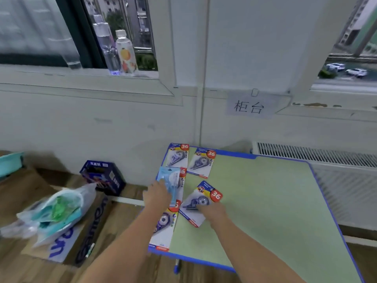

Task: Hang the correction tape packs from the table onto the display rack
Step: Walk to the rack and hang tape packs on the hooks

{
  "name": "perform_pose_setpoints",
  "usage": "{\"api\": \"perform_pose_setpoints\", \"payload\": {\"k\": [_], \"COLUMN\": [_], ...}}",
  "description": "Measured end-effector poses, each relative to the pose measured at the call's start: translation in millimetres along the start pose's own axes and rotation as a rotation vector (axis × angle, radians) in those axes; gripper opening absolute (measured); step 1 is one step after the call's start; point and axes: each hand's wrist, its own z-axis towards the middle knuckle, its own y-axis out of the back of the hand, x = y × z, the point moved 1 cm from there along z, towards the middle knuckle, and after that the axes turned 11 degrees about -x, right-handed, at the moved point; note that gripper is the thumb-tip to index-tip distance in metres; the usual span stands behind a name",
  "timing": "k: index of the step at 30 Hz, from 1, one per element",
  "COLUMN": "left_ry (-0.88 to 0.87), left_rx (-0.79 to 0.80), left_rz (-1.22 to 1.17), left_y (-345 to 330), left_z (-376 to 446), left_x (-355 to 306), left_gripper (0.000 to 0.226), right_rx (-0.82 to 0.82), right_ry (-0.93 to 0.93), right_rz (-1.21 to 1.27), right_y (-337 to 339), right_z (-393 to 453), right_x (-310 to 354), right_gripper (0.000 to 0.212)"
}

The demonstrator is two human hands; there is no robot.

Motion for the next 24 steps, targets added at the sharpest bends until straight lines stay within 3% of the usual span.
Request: {"api": "perform_pose_setpoints", "payload": {"k": [7,15,18,21,24], "left_ry": [0.068,0.075,0.075,0.056,-0.024], "left_rx": [0.129,0.088,0.079,0.090,0.099], "left_rz": [-0.215,-0.405,-0.540,-0.628,-0.690], "left_y": [-22,-26,-23,-26,-25], "left_z": [45,48,42,43,42], "left_x": [12,8,2,-4,-18], "left_gripper": [0.075,0.096,0.083,0.051,0.027], "right_rx": [-0.235,-0.253,-0.262,-0.293,-0.285], "right_ry": [-0.280,-0.313,-0.376,-0.447,-0.421], "right_rz": [0.031,-0.033,0.028,0.113,0.391], "right_y": [-12,-11,-8,-4,-2], "right_z": [1,21,23,21,25], "right_x": [37,32,30,23,5], "right_gripper": [0.095,0.090,0.090,0.090,0.078]}}
